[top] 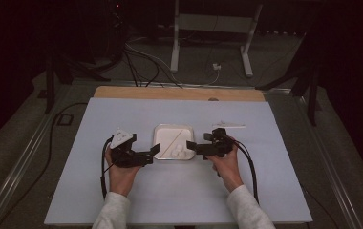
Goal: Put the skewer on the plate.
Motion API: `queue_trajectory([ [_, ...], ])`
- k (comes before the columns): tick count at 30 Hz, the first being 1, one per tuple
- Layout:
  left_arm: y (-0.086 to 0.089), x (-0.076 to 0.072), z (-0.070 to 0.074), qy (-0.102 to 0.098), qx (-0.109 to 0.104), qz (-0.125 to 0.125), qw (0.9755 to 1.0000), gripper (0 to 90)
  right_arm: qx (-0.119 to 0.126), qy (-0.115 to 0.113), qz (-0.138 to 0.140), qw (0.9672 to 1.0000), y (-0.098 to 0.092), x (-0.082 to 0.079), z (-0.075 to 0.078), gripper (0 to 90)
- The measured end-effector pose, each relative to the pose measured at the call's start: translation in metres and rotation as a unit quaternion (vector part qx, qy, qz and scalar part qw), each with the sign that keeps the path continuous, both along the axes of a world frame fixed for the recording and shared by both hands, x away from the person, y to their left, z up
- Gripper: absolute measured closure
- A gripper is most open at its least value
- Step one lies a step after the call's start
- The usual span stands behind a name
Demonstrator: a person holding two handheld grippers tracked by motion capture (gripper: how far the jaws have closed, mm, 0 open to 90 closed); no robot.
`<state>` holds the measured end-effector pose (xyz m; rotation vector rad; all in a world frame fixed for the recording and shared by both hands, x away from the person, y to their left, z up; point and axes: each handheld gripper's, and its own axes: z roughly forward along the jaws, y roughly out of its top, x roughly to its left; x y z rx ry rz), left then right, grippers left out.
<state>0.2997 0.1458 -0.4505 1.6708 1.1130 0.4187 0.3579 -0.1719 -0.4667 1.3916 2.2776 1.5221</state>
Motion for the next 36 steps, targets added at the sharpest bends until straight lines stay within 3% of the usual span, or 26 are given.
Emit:
queue_trajectory([
  [5,0.013,-0.012,0.003,-0.014,0.005,-0.003,0.9999,0.7,-0.037,-0.024,0.003,0.9990,-0.008,-0.011,0.005,0.0],
  [9,0.027,-0.023,0.003,-0.024,0.000,0.000,0.9997,0.7,-0.045,-0.041,0.002,0.9981,-0.022,-0.021,0.009,0.0],
  [16,0.051,-0.041,0.001,-0.030,0.023,0.013,0.9992,0.7,-0.077,-0.072,-0.006,0.9944,-0.049,-0.041,0.011,0.0],
  [20,0.061,-0.048,0.001,-0.037,0.024,0.017,0.9989,0.7,-0.087,-0.079,-0.016,0.9930,-0.062,-0.047,0.013,0.0],
  [22,0.063,-0.052,0.001,-0.042,0.038,0.014,0.9983,0.7,-0.091,-0.082,-0.022,0.9922,-0.068,-0.051,0.013,0.0],
  [24,0.066,-0.056,0.000,-0.048,0.048,0.012,0.9976,0.7,-0.090,-0.086,-0.026,0.9919,-0.074,-0.055,0.013,0.0],
  [29,0.075,-0.066,-0.003,-0.056,0.047,0.008,0.9973,0.7,-0.088,-0.107,-0.042,0.9895,-0.090,-0.068,0.011,0.0],
  [36,0.084,-0.076,-0.004,-0.075,0.051,0.024,0.9956,0.7,-0.065,-0.133,-0.062,0.9871,-0.113,-0.088,0.003,0.0],
])
